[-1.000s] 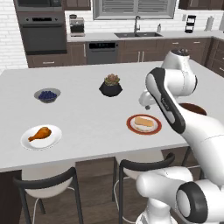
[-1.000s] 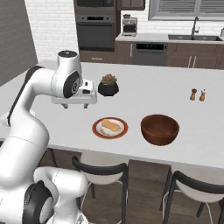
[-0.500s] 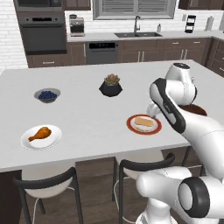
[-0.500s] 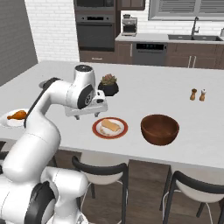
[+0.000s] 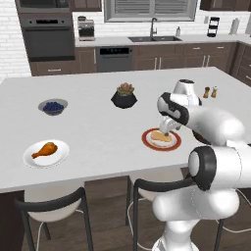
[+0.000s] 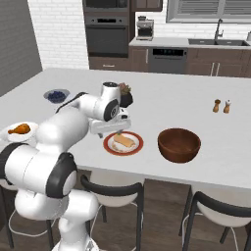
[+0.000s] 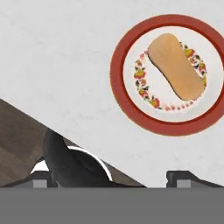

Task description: Pick the chicken drumstick and squash from their plates and place them in the bowl. Then put the bowl in the fridge.

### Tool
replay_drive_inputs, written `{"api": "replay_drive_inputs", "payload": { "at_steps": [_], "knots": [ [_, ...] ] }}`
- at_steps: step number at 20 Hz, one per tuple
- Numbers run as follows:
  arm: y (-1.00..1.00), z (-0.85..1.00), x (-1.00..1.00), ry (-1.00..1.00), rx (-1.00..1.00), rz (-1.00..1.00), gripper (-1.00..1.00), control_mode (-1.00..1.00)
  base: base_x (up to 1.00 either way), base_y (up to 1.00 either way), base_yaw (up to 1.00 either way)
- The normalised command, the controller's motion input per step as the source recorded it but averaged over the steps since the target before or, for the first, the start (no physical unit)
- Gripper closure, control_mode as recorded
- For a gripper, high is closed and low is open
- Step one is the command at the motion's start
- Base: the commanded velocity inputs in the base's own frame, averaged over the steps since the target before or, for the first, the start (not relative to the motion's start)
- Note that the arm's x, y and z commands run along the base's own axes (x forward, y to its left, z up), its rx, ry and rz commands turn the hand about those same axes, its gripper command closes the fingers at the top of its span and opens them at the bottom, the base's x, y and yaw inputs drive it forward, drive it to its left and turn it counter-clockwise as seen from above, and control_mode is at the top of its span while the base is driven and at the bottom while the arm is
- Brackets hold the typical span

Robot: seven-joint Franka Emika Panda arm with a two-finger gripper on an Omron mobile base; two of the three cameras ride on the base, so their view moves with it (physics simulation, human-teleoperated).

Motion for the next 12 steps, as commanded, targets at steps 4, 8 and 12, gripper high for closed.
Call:
{"api": "replay_drive_inputs", "payload": {
  "at_steps": [4,8,12],
  "knots": [
    [-0.1,-0.47,0.92,0.03,-0.03,0.03,-1.0,-1.0,0.0,0.0,0.0],
    [-0.05,-0.54,0.72,0.0,-0.12,0.01,-1.0,-1.0,0.0,0.0,0.0],
    [0.0,-0.61,0.25,-0.07,-0.2,0.0,-1.0,-1.0,0.0,0.0,0.0]
  ]
}}
